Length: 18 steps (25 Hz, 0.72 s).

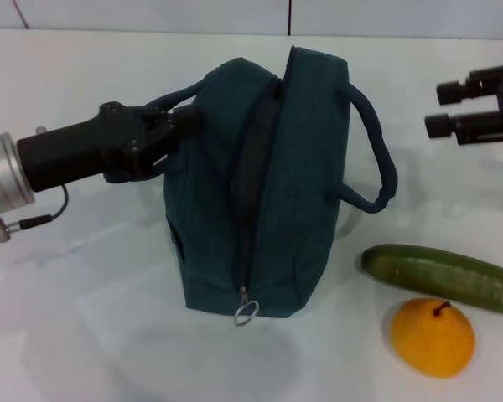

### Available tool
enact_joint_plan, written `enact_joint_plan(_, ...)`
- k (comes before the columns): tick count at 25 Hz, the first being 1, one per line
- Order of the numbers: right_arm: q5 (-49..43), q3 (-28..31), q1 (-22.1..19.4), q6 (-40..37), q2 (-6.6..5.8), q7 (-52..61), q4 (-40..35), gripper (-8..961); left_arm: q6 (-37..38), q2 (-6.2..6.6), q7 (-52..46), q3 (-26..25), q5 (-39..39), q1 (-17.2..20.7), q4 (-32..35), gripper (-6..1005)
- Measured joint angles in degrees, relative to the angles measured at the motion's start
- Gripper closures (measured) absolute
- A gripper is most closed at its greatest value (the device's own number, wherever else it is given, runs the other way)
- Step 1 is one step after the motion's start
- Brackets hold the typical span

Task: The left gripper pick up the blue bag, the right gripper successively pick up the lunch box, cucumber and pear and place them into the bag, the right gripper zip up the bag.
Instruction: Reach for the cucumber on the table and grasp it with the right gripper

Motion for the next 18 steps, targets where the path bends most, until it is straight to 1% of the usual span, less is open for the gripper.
enact_joint_plan(4,-6.88,0.03,0.76,-2.75,0.91,5.27,-3.86,376,-0.32,-0.27,0.54,0.00,0.42,-0.37,-0.70,965)
enact_joint_plan(7,-12.11,-0.26,2.05,-5.51,1.14,7.34,-4.53,371,-0.46,-0.29,0.55,0.01,0.44,-0.54,-1.29,965)
enact_joint_plan(8,-14.44,-0.38,2.61,-6.72,1.43,8.02,-4.73,369,-0.65,-0.33,0.55,0.01,0.45,-0.54,-1.39,965)
enact_joint_plan(9,-15.91,-0.54,2.87,-7.33,1.68,8.30,-4.98,303,-0.86,-0.41,0.55,0.00,0.45,-0.54,-1.48,965)
enact_joint_plan(11,-20.17,-1.72,3.34,-8.48,2.74,9.15,-6.26,171,-1.41,-0.69,0.80,0.01,0.50,-0.55,-1.80,965)
enact_joint_plan(15,-28.91,-5.48,3.32,-9.90,5.51,10.09,-10.65,140,-1.91,-1.16,1.88,0.01,0.65,-0.47,-2.55,965)
enact_joint_plan(17,-31.33,-6.84,3.21,-10.35,6.13,10.33,-11.95,124,-2.03,-1.23,1.98,0.01,0.68,-0.47,-2.97,964)
enact_joint_plan(18,-31.96,-7.38,3.27,-10.51,6.17,10.49,-12.02,125,-2.13,-1.23,2.00,0.01,0.68,-0.51,-3.16,964)
